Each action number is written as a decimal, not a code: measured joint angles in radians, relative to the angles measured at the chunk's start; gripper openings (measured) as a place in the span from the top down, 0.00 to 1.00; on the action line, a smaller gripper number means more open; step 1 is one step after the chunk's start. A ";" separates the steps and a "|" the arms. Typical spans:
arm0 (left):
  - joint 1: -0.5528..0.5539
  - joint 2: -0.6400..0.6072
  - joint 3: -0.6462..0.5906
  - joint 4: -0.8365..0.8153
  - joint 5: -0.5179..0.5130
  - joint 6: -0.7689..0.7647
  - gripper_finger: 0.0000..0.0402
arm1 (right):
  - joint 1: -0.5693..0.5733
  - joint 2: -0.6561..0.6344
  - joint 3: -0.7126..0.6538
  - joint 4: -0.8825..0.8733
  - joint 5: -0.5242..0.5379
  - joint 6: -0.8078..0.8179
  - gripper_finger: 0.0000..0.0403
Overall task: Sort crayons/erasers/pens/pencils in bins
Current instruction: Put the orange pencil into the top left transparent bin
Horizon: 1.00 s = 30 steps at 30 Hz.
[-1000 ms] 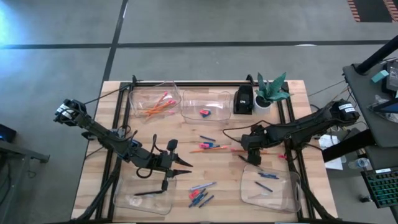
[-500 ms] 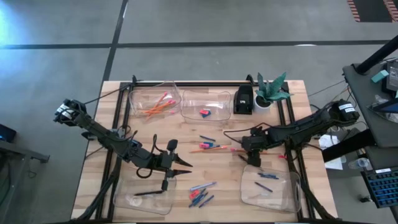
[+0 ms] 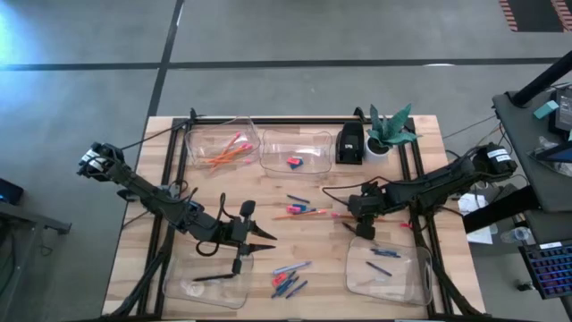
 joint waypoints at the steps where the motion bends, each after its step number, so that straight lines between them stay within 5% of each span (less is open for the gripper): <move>1: 0.000 0.000 0.000 0.000 0.000 0.000 0.81 | 0.000 0.000 0.000 0.000 0.000 0.000 0.81; 11: 0.000 0.000 0.000 0.003 0.000 0.000 0.81 | 0.000 0.000 0.000 0.000 -0.003 0.000 0.95; 30: 0.000 0.000 0.000 -0.003 0.000 0.004 0.81 | 0.000 -0.015 0.207 0.005 -0.004 -0.127 0.97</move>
